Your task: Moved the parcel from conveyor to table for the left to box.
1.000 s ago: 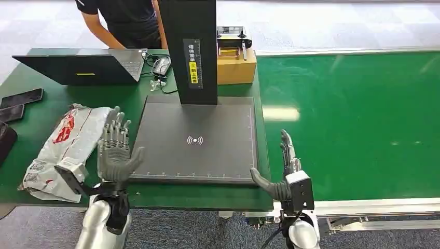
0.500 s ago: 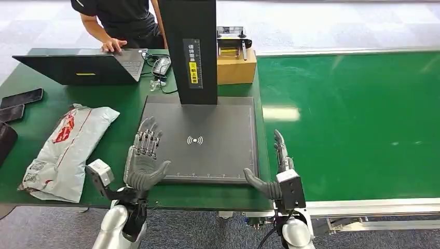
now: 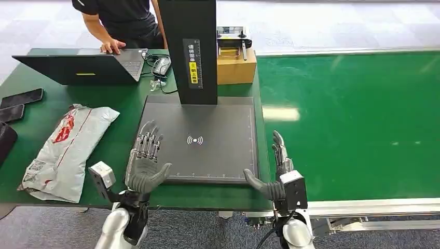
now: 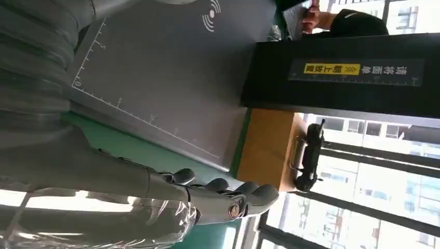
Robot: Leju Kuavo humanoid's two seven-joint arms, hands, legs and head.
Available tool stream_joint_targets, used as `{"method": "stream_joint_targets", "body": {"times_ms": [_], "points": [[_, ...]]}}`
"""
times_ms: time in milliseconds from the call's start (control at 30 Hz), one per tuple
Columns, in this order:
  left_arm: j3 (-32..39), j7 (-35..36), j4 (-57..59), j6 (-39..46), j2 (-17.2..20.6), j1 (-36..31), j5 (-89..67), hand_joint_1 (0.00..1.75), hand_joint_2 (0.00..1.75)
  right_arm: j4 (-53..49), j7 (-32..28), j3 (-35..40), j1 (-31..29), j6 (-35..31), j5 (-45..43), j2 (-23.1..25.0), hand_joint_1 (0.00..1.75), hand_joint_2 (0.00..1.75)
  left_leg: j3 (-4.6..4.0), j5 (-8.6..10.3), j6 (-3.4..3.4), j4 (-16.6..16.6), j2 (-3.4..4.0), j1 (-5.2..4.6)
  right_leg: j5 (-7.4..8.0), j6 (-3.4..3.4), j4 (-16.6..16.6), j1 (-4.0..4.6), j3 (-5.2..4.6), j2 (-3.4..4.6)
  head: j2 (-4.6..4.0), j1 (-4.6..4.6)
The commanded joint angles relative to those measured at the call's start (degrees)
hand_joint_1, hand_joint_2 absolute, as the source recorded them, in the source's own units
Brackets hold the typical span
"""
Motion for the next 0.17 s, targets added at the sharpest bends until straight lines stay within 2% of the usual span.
{"method": "stream_joint_targets", "body": {"times_ms": [33, 167], "points": [[0.6, 0.2, 1.1, 0.3, -0.2, -0.2, 0.1, 0.00, 1.75, 1.2, -0.3, -0.3, -0.8, -0.3, -0.6, -0.8, 0.00, 1.75, 0.02, 0.03, -0.09, 0.0, -0.04, 0.00, 0.02, 0.11, 0.0, -0.02, 0.02, 0.00, 0.00, 0.00], [0.5, 0.2, 0.7, 0.3, -0.2, 0.1, 0.1, 0.00, 1.75, 1.2, -0.2, -0.4, -0.7, -0.8, -0.4, -0.7, 0.00, 1.75, 0.09, 0.08, -0.18, -0.1, -0.09, 0.01, 0.06, 0.21, -0.1, -0.04, 0.09, 0.00, 0.00, 0.00]]}}
